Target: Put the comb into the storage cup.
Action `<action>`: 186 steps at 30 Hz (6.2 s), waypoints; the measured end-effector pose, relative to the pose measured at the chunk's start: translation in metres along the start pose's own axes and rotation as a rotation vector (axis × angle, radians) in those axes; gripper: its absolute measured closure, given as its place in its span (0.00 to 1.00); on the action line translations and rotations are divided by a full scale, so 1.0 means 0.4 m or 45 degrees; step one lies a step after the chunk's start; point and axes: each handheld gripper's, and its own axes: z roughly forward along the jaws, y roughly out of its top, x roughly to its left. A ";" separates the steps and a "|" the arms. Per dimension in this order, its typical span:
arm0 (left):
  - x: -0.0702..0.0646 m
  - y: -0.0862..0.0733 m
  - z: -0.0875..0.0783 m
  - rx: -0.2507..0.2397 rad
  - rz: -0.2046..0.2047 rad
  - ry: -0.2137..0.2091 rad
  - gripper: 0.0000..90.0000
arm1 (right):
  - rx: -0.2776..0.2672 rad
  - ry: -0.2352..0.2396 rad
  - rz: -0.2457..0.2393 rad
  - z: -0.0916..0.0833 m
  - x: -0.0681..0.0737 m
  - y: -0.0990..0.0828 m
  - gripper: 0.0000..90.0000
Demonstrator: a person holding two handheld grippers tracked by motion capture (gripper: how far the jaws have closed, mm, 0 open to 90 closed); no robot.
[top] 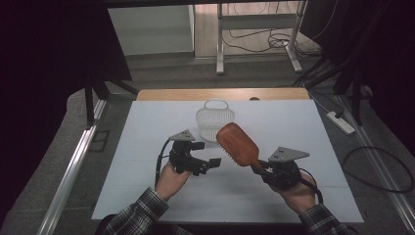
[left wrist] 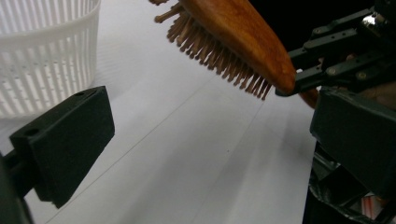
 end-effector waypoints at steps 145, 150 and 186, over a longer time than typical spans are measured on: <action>0.040 0.085 -0.057 -0.047 -0.123 -0.093 0.59 | 0.076 0.187 -0.054 0.031 0.037 -0.002 0.00; 0.047 0.094 -0.066 -0.056 -0.120 -0.077 0.59 | 0.063 0.186 -0.037 0.019 0.030 -0.003 0.00; 0.088 0.173 -0.111 -0.073 -0.096 0.022 0.59 | 0.135 0.039 0.077 -0.066 -0.050 -0.084 0.00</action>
